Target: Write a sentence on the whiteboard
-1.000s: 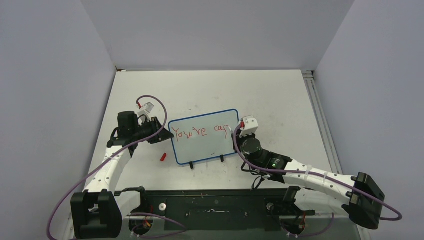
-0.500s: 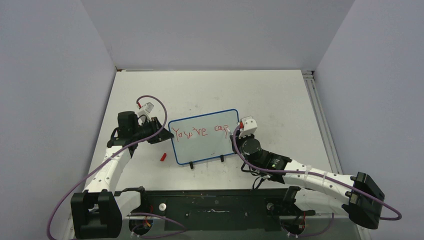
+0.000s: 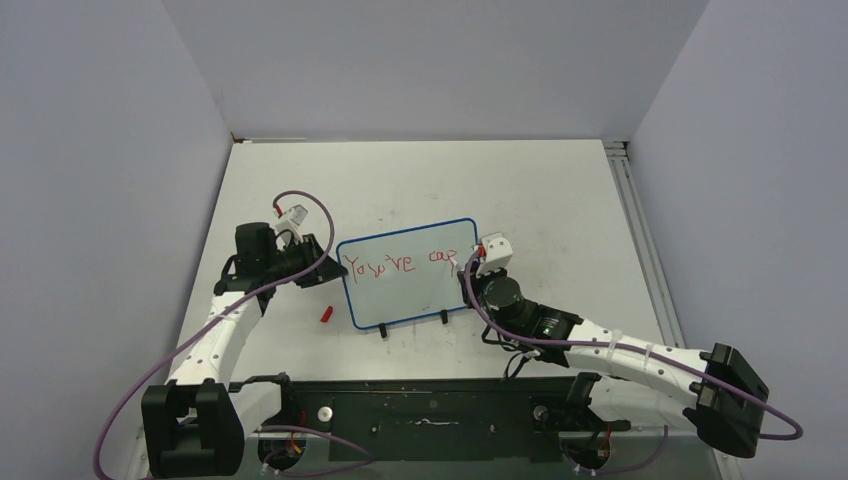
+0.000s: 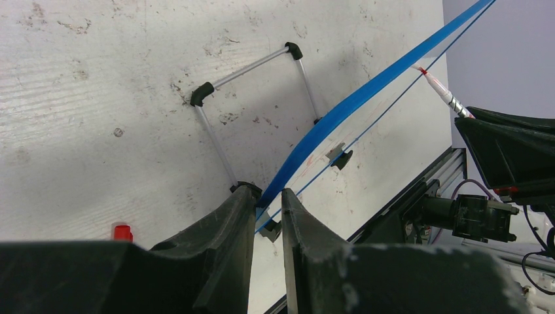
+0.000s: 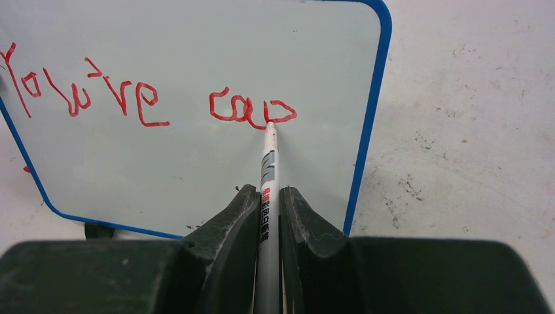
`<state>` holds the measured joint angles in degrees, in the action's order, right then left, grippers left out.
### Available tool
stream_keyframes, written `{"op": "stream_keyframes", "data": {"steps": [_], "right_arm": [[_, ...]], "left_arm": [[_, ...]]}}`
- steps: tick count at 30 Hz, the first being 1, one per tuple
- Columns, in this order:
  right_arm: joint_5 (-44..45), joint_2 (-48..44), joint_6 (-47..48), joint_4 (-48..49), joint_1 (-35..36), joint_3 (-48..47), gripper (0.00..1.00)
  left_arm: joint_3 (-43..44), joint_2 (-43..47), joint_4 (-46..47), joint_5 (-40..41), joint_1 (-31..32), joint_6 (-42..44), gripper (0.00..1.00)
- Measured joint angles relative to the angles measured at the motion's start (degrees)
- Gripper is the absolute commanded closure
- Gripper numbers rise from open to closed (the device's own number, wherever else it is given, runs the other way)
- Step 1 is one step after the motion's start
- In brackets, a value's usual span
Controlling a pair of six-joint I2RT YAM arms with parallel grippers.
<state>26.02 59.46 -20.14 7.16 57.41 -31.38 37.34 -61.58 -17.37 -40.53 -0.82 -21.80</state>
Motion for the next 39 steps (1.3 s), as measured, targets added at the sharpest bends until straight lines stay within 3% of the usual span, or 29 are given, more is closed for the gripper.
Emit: {"op": "stream_keyframes", "data": {"steps": [9,39], "right_arm": [[1.44,-3.48,0.02,-2.05,0.0,0.0,0.95],[5.07,-2.4,1.55,-2.78,-0.85,0.0,0.95]], "left_arm": [[0.0,0.0,-0.02,-0.02,0.04,0.0,0.8],[0.0,0.0,-0.02,0.0,0.04,0.0,0.8]]}}
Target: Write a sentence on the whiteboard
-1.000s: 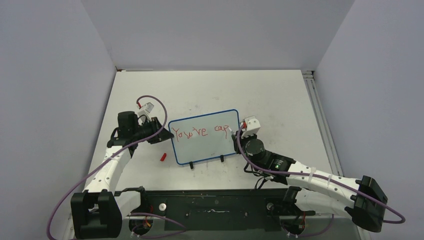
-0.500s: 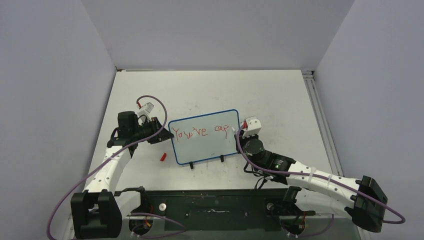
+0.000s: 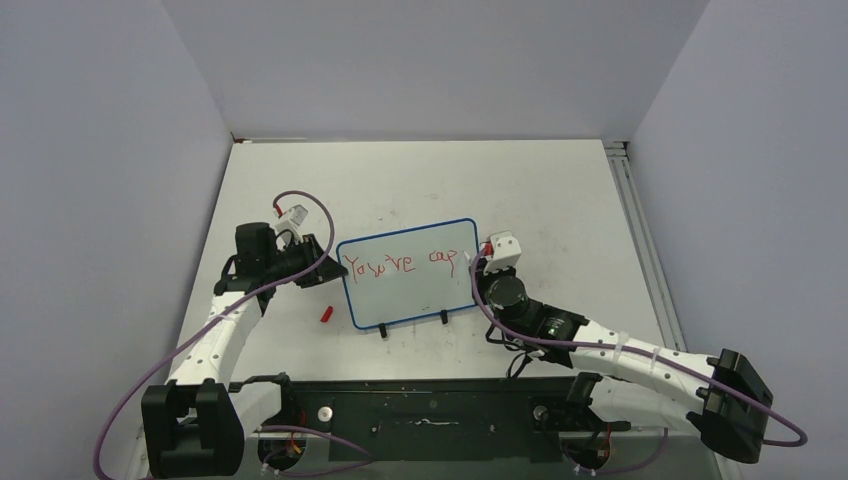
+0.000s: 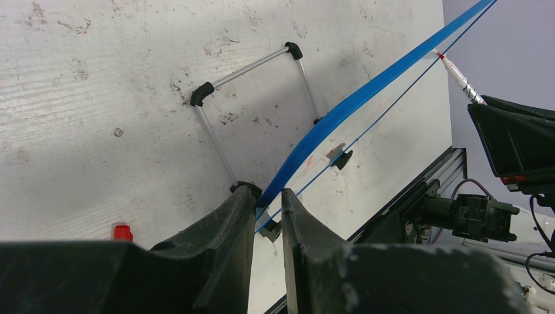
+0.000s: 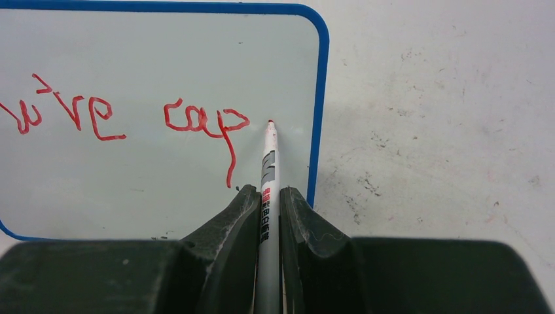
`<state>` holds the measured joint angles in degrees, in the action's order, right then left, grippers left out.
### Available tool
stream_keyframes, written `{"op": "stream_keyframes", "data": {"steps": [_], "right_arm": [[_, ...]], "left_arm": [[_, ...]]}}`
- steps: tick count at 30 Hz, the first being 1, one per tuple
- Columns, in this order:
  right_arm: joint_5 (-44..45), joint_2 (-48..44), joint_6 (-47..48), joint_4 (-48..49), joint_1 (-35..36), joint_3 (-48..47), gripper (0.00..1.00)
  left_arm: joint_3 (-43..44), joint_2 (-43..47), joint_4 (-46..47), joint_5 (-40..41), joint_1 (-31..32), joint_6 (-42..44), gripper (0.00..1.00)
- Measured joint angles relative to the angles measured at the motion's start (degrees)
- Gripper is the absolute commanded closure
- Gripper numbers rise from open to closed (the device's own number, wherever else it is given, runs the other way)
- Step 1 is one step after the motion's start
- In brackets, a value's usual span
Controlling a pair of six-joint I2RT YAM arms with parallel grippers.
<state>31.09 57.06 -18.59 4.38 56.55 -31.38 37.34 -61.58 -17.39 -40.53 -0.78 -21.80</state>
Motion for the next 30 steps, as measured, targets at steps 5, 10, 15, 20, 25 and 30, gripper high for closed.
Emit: {"op": "stream_keyframes", "data": {"steps": [5,10,15,20,25,30], "right_arm": [[-0.04,0.57,0.37,0.92,-0.02,0.0,0.95],[-0.48,1.01,0.63,1.64,0.0,0.0,0.95],[-1.16,1.09,0.55,2.01,-0.02,0.0,0.95],[-1.64,1.09,-0.13,2.03,-0.02,0.15,0.95],[-2.1,1.05,-1.22,2.03,0.0,0.94,0.95],[-2.43,0.68,-2.16,2.03,0.0,1.84,0.95]], "left_arm": [[0.02,0.0,0.0,0.0,0.0,0.0,0.8],[0.02,0.0,0.0,0.0,0.0,0.02,0.8],[0.02,0.0,0.0,0.0,0.0,0.02,0.8],[0.02,0.0,0.0,0.0,0.0,0.0,0.8],[0.02,0.0,0.0,0.0,0.0,0.0,0.8],[0.02,0.0,0.0,-0.02,0.0,0.0,0.8]]}}
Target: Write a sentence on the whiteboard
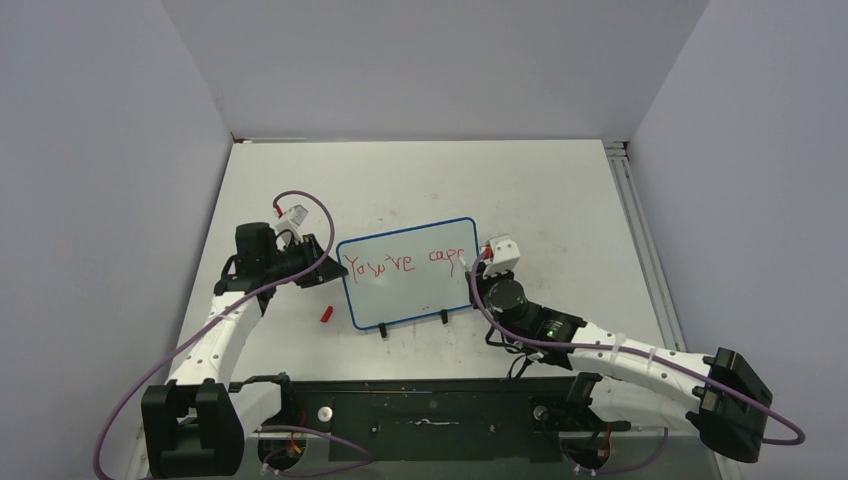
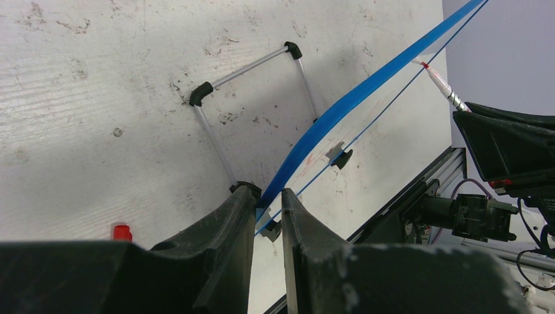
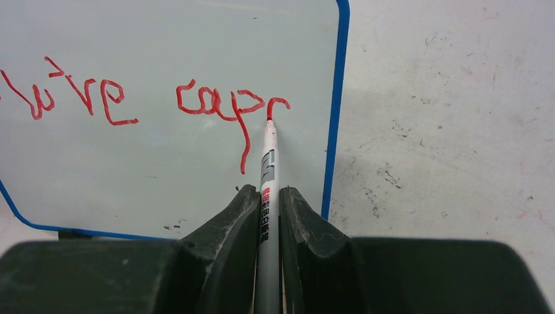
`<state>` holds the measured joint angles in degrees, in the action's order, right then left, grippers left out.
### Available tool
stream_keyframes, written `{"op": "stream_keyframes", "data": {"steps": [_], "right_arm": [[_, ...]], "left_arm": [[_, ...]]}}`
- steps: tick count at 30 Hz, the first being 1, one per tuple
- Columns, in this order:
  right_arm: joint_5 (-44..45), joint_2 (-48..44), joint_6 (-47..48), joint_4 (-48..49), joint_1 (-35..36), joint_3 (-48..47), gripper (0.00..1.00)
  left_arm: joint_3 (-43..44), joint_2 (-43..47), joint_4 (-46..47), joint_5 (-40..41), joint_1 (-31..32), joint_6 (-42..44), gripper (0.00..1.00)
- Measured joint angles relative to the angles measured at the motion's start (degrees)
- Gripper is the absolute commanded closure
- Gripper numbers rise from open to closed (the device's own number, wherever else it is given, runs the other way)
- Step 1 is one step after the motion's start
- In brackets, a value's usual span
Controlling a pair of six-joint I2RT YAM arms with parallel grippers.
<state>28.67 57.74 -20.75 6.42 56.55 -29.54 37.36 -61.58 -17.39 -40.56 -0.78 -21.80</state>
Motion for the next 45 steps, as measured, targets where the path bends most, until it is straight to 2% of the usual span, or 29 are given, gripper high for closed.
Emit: {"op": "stream_keyframes", "data": {"steps": [45], "right_arm": [[3.06,0.44,3.52,-0.02,-0.02,-1.6,0.95]], "left_arm": [[0.0,0.0,-0.42,0.0,0.0,0.0,0.8]]}}
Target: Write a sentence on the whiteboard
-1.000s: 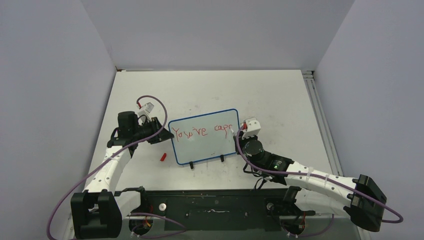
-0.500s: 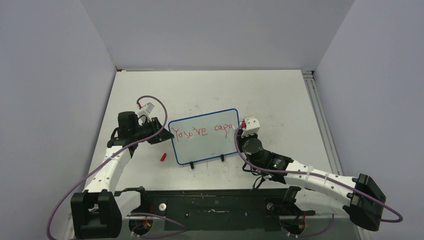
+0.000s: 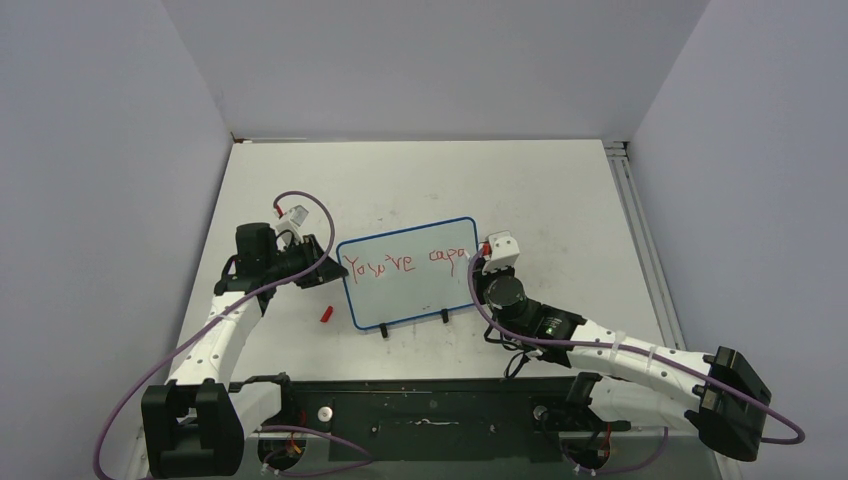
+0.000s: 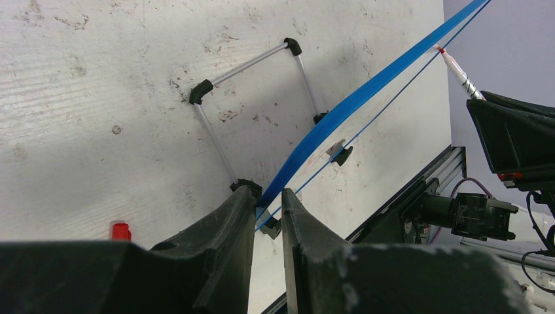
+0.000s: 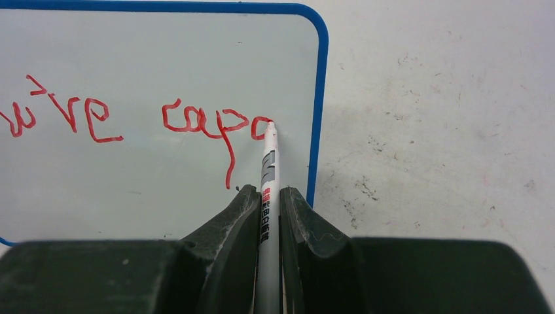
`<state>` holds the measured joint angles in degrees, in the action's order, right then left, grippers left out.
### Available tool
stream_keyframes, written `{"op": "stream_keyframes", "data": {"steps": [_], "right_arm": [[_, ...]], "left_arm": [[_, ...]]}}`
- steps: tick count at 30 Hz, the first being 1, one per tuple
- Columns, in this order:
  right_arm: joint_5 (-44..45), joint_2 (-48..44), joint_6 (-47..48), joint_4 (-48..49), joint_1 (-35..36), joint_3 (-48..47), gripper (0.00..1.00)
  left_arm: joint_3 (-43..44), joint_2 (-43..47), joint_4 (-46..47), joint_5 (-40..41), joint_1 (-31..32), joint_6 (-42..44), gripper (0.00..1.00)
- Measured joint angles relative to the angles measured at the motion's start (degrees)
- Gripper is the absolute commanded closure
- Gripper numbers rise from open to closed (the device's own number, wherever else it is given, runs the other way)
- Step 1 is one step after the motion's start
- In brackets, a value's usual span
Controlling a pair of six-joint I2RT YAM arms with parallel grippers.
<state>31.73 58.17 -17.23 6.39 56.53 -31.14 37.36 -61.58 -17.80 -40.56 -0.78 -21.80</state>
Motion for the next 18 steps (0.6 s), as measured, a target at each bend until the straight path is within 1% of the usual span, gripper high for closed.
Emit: {"op": "stream_keyframes", "data": {"steps": [18], "right_arm": [[-0.09,-0.9,-4.33,0.0,0.22,2.27,0.95]], "left_arm": [[0.0,0.0,0.0,0.0,0.0,0.0,0.8]]}}
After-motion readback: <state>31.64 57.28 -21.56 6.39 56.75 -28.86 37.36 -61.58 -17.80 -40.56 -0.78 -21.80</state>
